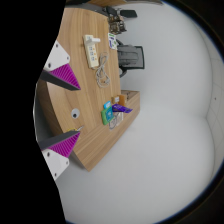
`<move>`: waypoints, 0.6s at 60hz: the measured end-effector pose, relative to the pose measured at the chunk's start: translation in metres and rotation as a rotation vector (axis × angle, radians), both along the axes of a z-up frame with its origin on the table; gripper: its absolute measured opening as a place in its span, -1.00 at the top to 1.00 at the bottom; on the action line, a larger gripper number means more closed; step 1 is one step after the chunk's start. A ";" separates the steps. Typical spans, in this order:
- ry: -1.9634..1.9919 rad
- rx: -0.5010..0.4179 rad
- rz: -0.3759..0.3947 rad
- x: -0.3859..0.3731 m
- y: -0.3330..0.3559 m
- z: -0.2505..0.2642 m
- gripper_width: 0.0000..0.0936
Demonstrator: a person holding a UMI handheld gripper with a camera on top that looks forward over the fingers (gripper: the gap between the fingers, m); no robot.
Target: Unplug charger
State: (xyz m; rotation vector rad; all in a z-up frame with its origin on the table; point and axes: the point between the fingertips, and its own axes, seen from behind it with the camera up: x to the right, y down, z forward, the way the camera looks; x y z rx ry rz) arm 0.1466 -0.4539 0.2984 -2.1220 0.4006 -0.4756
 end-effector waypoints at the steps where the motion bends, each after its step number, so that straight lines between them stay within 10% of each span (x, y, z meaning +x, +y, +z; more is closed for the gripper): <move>1: 0.001 0.000 0.002 -0.001 0.000 0.000 -0.80; 36: 0.054 -0.173 0.185 -0.132 0.019 -0.156 -0.83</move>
